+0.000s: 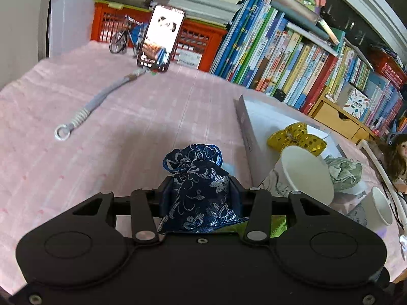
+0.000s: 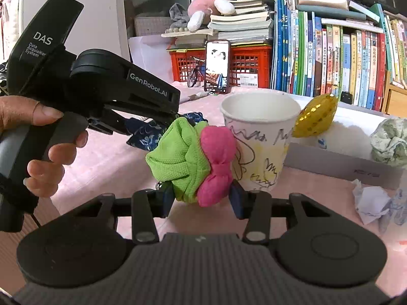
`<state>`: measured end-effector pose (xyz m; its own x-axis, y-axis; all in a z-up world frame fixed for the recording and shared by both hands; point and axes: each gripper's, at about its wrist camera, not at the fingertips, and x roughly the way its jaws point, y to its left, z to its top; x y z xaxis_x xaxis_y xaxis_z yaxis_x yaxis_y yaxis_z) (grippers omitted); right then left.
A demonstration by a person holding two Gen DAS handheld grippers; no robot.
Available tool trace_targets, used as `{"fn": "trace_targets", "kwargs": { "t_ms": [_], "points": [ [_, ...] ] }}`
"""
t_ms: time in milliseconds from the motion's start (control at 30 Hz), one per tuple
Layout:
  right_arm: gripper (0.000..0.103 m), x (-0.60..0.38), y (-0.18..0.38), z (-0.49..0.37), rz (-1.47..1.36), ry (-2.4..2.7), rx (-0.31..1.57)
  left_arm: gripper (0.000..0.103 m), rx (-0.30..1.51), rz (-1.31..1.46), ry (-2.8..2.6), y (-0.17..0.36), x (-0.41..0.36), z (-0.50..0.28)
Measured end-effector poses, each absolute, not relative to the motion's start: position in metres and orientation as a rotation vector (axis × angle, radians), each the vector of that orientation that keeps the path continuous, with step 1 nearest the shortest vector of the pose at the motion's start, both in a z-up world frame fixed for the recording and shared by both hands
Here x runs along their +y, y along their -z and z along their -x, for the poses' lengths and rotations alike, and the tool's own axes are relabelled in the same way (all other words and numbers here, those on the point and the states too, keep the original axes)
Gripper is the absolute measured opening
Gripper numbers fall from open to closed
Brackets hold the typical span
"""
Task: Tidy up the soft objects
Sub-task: 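Grasp the blue floral pouch with the left tool while the right tool grasps the green-pink scrunchie, then carry the pouch and scrunchie in both tools over the white tray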
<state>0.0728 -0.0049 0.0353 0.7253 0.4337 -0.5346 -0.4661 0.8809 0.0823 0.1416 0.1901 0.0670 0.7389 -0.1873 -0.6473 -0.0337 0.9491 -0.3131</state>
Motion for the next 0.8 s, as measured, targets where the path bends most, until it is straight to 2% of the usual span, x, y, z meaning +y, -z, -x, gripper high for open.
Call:
{"fn": "trace_targets", "kwargs": {
  "t_ms": [800],
  "points": [
    [0.049, -0.051, -0.080, -0.050, 0.049, -0.449, 0.464, 0.043, 0.622, 0.166, 0.149, -0.124, 0.128, -0.125]
  ]
}}
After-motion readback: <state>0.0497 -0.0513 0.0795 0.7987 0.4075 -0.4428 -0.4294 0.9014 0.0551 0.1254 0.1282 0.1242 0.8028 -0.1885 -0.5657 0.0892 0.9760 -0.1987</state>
